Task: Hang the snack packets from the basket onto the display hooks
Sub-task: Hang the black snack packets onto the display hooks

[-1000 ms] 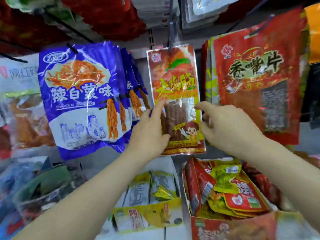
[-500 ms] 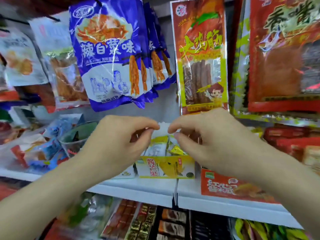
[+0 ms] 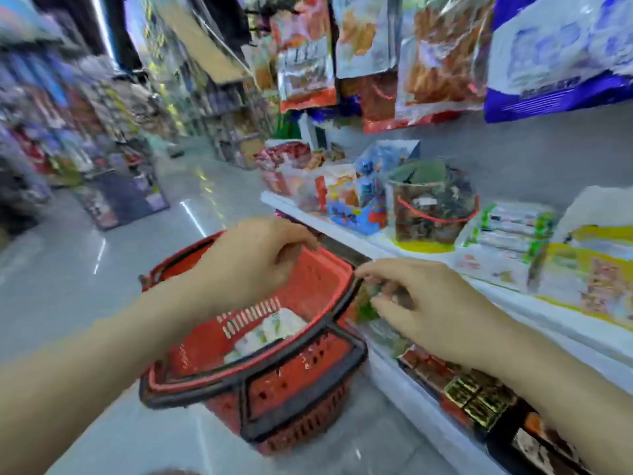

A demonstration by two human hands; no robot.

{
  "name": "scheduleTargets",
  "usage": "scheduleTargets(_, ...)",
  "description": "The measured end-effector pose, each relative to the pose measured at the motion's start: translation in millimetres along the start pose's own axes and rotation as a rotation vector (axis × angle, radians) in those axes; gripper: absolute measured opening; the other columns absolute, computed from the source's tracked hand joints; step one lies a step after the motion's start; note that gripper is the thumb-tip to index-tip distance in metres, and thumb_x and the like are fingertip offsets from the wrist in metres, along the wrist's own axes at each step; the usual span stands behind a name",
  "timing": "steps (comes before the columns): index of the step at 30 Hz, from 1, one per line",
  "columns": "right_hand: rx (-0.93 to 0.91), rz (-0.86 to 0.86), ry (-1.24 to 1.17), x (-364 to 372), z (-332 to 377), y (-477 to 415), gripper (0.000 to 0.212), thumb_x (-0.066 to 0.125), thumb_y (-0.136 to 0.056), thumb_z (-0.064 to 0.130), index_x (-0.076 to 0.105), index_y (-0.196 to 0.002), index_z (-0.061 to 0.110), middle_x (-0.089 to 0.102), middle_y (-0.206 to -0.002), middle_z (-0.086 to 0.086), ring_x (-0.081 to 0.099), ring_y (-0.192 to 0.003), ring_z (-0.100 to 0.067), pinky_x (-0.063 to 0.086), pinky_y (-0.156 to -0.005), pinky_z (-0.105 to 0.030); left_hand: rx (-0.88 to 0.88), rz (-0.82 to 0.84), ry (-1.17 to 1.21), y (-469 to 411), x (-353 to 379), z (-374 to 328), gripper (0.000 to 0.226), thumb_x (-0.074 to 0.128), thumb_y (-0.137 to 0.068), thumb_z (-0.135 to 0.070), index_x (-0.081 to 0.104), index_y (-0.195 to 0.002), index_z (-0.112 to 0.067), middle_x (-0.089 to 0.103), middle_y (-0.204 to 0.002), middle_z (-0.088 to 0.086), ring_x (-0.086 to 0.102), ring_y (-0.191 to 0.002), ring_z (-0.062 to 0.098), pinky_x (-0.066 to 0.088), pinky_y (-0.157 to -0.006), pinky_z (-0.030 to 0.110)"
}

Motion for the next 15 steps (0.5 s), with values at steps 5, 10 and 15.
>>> scheduleTargets(5,-0.007,0.062,-0.079,28.9,6.8,-25.7,0.026,0.061,-0.091,0.023,0.062,-0.111,0.040,0.061,-0.094,0.022,0.058,-0.085,0.001,0.043,-0.073,-0.015,-0.184,0.066,-0.055,18.3,2.6,60.6,0.023,0.058,-0.086,-0.009,0.074,-0.099,-0.019,0.074,-0.096,0.001,0.066,-0.088,0.023,0.042,-0.075,0.025)
scheduleTargets(10,0.080,0.057,-0.123,51.8,10.8,-38.9,0.025,0.063,-0.088,0.024,0.064,-0.096,0.047,0.066,-0.086,0.026,0.060,-0.086,0.006,0.047,-0.073,-0.013,-0.191,0.197,-0.006,21.3,43.7,108.0,0.030,0.051,-0.087,-0.011,0.072,-0.104,-0.024,0.073,-0.103,-0.005,0.064,-0.086,0.013,0.051,-0.081,0.031)
scheduleTargets(15,0.117,0.087,-0.064,84.2,33.7,-110.0,0.016,0.063,-0.083,0.026,0.069,-0.091,0.039,0.068,-0.081,0.019,0.062,-0.077,0.001,0.052,-0.077,-0.026,-0.091,0.296,0.039,19.6,74.9,165.3,0.030,0.050,-0.088,-0.013,0.071,-0.107,-0.022,0.071,-0.109,-0.006,0.064,-0.098,0.013,0.050,-0.087,0.028)
Point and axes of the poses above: each hand's wrist, its own y-axis away from the middle knuckle, its own x-axis out of the palm, z = x × y, the point moved 2 cm from there along -y, towards the middle knuckle
